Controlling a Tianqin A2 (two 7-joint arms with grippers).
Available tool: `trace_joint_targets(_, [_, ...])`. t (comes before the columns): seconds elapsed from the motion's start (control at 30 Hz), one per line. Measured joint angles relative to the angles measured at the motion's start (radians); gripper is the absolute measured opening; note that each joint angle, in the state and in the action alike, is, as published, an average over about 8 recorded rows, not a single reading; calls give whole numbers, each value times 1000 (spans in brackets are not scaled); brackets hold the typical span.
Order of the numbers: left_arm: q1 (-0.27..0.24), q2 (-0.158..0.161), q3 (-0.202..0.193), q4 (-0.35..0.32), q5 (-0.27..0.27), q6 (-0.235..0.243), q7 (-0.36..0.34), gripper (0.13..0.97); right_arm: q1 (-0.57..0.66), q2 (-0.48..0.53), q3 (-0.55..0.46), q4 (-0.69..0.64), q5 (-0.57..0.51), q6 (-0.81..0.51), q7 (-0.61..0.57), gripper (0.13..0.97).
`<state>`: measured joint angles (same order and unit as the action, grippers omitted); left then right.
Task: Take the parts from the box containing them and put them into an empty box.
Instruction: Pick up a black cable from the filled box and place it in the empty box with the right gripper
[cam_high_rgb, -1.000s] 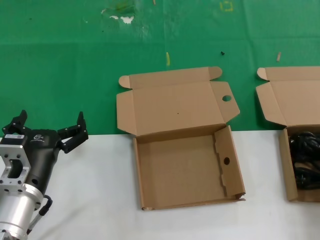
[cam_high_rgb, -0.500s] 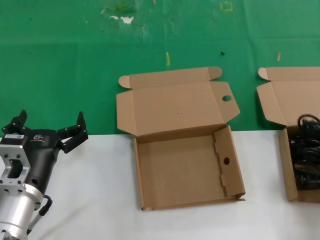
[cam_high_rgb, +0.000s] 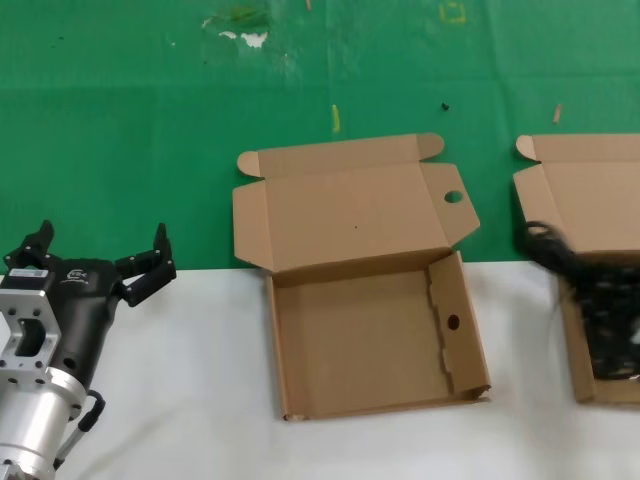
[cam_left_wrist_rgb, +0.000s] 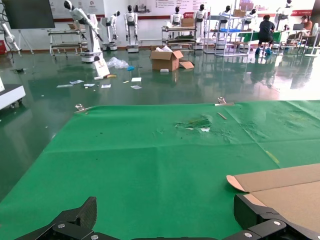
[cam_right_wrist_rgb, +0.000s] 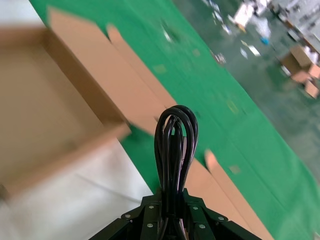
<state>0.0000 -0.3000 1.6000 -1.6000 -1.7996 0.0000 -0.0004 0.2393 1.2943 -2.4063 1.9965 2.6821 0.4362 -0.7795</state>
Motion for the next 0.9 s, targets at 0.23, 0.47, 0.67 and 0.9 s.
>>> trace_joint_targets(0.23, [0, 0, 0, 0, 0, 0, 0, 966, 65, -109, -94, 53, 15, -49, -52, 200])
trace_joint_targets(0.47, [0, 0, 0, 0, 0, 0, 0, 966, 164, -218, -237, 61, 46, -53, -113, 200])
trace_joint_targets(0.67, [0, 0, 0, 0, 0, 0, 0, 966, 221, -290, -315, 55, 64, -21, -151, 200])
trace_joint_targets(0.9, [0, 0, 0, 0, 0, 0, 0, 966, 233, -317, -331, 47, 67, -10, -167, 204])
